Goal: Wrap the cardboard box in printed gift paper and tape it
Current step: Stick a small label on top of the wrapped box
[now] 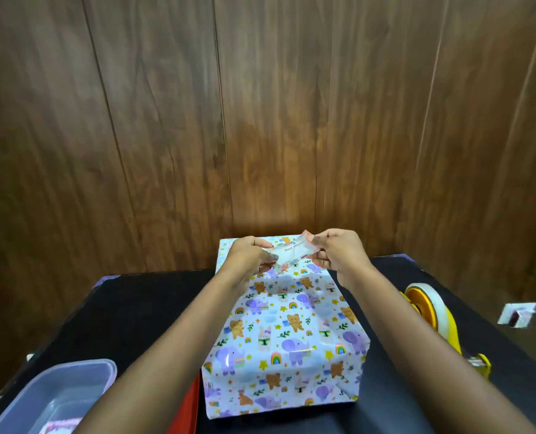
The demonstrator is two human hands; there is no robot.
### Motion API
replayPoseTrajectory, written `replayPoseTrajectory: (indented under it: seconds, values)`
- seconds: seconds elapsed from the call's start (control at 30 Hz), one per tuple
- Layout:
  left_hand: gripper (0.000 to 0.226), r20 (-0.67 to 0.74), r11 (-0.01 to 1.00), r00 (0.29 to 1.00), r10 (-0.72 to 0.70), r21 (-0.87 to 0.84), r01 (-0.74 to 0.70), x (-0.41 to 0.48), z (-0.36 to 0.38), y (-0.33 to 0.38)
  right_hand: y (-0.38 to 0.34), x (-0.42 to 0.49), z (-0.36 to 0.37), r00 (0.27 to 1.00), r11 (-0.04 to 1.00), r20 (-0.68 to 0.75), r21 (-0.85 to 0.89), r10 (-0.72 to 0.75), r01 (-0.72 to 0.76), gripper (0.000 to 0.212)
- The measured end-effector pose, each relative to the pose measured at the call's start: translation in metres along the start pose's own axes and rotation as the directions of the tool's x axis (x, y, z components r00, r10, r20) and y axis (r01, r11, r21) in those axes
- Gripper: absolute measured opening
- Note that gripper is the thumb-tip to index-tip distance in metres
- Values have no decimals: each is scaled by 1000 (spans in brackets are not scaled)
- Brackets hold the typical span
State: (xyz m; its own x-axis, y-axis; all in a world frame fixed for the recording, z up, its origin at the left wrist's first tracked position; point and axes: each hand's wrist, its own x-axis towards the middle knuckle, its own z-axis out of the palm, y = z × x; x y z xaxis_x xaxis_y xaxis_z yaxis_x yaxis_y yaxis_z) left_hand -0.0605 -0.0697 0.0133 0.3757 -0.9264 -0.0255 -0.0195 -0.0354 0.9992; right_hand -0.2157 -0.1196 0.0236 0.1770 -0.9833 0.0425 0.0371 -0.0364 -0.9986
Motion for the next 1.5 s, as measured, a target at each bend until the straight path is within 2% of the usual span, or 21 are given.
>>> replayPoseTrajectory:
  seconds: [0.17,0.23,0.37,0.43,0.5,0.6,0.73,0.8,0.87,0.9,0.97,1.0,1.03,1.1,1.23,1.3,1.4,1.5]
  values:
    - [25,-140,997,988,69,25,-66,40,1,-2,8,32,15,982,983,-101,-72,162,-170,22]
    - [27,-139,994,986,88,77,-78,55,4,0,11,44,16,976,976,-106,-89,189,-199,20]
    - [28,-86,960,990,112,268,-85,80,10,1,16,67,19,987,966,-100,-212,128,-147,26]
    - [27,-109,923,985,132,377,-82,88,10,2,14,70,20,989,958,-120,-261,91,-119,41]
    - [24,-147,889,976,159,452,-76,92,11,4,12,69,22,997,955,-71,-289,43,-62,50]
    - [19,-126,843,968,219,524,-122,91,17,5,7,61,25,999,945,47,-328,0,16,52]
    - [12,-24,703,911,412,645,-300,78,28,4,2,55,32,990,957,99,-283,101,-70,50]
    - [14,2,681,888,460,641,-354,74,32,5,2,54,32,985,958,95,-262,147,-117,33]
    - [19,-19,714,890,456,604,-353,72,32,8,1,55,30,979,973,91,-160,184,-168,9]
    - [21,-37,744,894,447,570,-349,72,31,10,2,56,26,975,975,83,-110,204,-194,6]
    - [24,-67,802,902,426,490,-342,72,27,11,3,57,20,971,975,92,-37,221,-218,10]
    - [24,-76,818,904,421,464,-341,73,26,12,5,58,17,971,977,115,-4,211,-212,5]
    - [23,-77,819,902,425,456,-347,75,24,11,5,59,15,970,979,142,23,197,-202,9]
    - [20,-63,806,893,445,462,-369,77,23,9,5,61,13,964,978,184,43,193,-204,31]
    - [19,-36,778,853,520,432,-456,77,27,5,0,62,19,941,965,217,-10,259,-263,41]
    - [19,-41,776,838,545,403,-485,78,31,2,1,61,22,933,957,221,-4,283,-289,31]
    - [22,-122,817,836,535,327,-475,79,32,2,6,61,24,932,949,215,60,290,-309,4]
    - [25,-184,891,877,445,191,-412,82,29,4,8,62,21,945,955,170,58,278,-291,11]
